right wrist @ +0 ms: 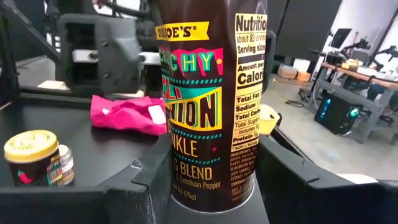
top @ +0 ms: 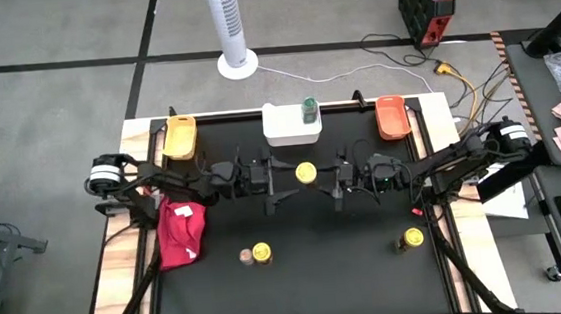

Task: Sort spices by type
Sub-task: Put the top dark brown spice bottle into the orange bin

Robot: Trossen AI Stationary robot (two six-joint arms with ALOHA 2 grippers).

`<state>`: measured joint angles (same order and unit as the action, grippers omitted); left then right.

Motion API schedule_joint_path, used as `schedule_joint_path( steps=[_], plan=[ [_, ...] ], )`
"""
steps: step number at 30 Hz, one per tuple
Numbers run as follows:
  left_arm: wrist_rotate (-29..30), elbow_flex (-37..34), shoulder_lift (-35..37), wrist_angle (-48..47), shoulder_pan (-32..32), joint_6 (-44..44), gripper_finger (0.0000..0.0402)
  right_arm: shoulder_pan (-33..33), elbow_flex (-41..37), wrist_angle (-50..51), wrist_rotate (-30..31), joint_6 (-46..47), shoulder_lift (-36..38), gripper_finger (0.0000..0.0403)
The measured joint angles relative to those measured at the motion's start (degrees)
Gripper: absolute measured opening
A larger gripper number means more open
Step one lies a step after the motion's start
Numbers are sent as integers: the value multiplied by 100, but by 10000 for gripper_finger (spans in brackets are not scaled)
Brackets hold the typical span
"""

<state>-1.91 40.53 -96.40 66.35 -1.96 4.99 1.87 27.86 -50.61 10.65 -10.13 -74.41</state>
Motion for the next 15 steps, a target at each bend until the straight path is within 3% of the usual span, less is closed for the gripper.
schedule_joint_path(
  steps=[3, 10, 15],
  plan=[
    [261, 96, -231, 221, 2, 6, 269, 0, 0, -22, -2, 2, -2, 176],
    [243, 211, -453, 463, -13, 25, 267, 0, 0, -104, -6, -24, -2, 176],
    [242, 215, -523, 499, -12, 56, 239, 0, 0, -117, -5, -37, -2, 176]
  ],
)
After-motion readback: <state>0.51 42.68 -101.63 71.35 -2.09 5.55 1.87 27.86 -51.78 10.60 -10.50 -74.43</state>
